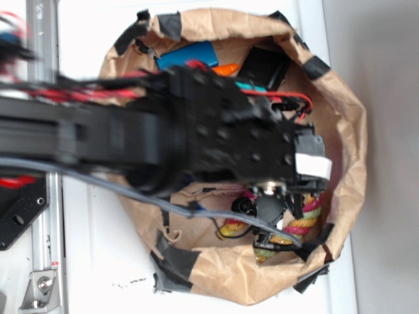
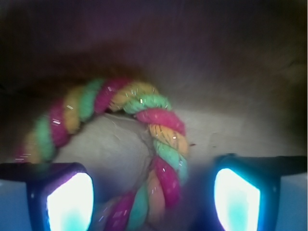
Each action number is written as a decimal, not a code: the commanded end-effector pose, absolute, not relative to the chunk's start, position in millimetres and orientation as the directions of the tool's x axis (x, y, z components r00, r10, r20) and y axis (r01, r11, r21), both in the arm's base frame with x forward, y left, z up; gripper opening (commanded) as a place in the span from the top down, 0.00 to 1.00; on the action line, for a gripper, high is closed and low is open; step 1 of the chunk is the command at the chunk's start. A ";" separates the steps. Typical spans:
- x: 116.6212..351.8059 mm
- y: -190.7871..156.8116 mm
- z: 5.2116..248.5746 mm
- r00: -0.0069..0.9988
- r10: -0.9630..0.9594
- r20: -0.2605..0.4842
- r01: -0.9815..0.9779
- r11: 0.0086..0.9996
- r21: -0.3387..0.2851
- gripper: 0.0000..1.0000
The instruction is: Grab the multicolored rope.
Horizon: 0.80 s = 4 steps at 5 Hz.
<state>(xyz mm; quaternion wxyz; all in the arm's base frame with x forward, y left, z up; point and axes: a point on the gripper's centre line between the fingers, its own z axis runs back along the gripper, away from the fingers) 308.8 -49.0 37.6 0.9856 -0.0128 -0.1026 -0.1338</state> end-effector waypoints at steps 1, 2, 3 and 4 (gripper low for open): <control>337.0 -40.6 24.4 0.953 -0.238 0.190 0.246 0.969 -0.022 0.00; 336.1 -45.9 13.6 0.964 -0.216 0.152 0.223 0.974 -0.033 1.00; 319.8 -47.5 35.0 0.959 -0.208 0.192 0.209 0.978 0.017 1.00; 299.9 -37.8 63.5 0.961 -0.138 0.238 0.133 0.990 0.033 1.00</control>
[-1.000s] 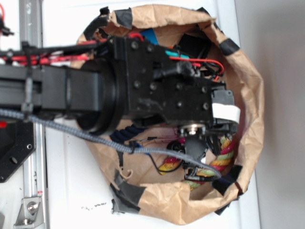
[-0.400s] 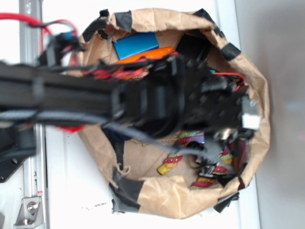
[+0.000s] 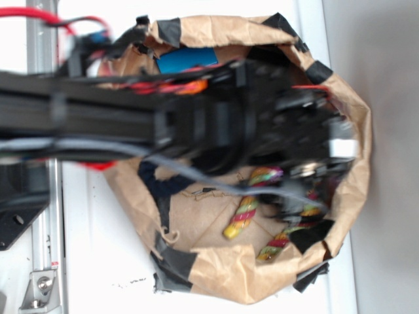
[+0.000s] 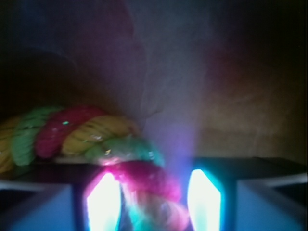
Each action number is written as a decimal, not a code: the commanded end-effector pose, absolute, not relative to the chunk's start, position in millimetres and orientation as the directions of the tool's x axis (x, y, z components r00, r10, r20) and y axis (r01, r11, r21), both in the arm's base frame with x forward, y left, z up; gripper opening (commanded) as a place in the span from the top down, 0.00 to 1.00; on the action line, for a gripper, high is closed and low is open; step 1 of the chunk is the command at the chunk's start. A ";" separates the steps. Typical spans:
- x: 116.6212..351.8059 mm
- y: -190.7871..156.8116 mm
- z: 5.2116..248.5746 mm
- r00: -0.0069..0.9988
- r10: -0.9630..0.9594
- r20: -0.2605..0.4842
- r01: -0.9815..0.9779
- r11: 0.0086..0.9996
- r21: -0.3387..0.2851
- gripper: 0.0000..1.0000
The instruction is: Grab the multicolored rope.
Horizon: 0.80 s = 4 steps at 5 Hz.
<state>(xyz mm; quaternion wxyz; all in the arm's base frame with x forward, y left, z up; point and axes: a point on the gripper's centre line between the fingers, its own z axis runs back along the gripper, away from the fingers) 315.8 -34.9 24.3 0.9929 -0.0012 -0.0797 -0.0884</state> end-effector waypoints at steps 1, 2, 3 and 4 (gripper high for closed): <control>266.2 -30.1 90.6 0.951 -0.072 0.301 0.079 0.997 -0.011 1.00; 242.9 -32.6 130.4 0.962 -0.007 0.272 0.006 1.000 0.004 1.00; 249.2 -23.6 159.4 0.982 0.161 0.096 -0.161 0.987 -0.012 1.00; 255.9 -11.2 167.3 0.961 0.272 0.042 -0.270 0.961 -0.055 1.00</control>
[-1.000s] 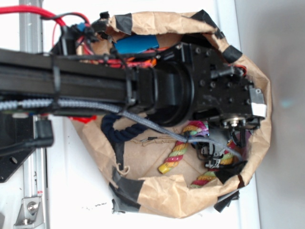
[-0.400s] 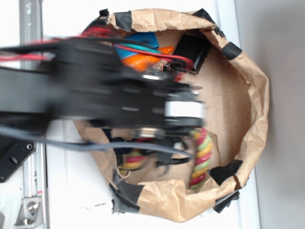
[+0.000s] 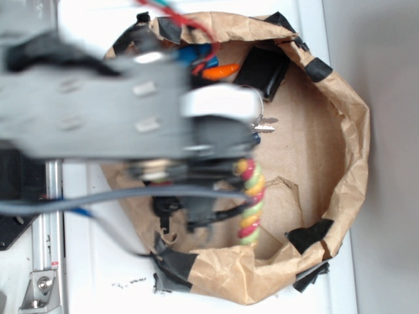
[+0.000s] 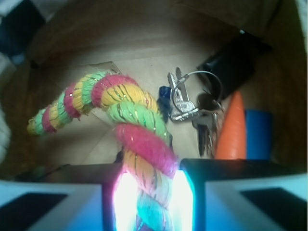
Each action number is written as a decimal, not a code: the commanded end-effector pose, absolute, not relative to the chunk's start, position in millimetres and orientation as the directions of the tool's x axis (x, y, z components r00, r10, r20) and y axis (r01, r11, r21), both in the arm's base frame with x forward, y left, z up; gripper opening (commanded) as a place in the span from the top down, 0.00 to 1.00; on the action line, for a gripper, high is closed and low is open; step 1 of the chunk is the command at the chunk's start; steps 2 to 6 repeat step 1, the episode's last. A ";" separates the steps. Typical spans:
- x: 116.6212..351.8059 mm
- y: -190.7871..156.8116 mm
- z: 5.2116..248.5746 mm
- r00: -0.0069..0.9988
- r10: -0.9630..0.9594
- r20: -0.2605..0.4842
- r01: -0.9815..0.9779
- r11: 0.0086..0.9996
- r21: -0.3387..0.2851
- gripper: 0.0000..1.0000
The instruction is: Grab the multicolored rope.
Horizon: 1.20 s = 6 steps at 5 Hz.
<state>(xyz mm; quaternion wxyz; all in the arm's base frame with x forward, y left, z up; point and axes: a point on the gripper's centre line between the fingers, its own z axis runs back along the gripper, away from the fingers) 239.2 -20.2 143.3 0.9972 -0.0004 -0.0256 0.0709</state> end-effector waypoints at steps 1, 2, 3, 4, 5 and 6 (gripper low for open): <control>263.5 -5.9 170.7 0.955 0.288 0.065 -0.286 0.957 -0.036 1.00; 263.5 -5.9 170.7 0.955 0.288 0.065 -0.286 0.957 -0.036 1.00; 263.5 -5.9 170.7 0.955 0.288 0.065 -0.286 0.957 -0.036 1.00; 263.5 -5.9 170.7 0.955 0.288 0.065 -0.286 0.957 -0.036 1.00; 263.5 -5.9 170.7 0.955 0.288 0.065 -0.286 0.957 -0.036 1.00; 263.5 -5.9 170.7 0.955 0.288 0.065 -0.286 0.957 -0.036 1.00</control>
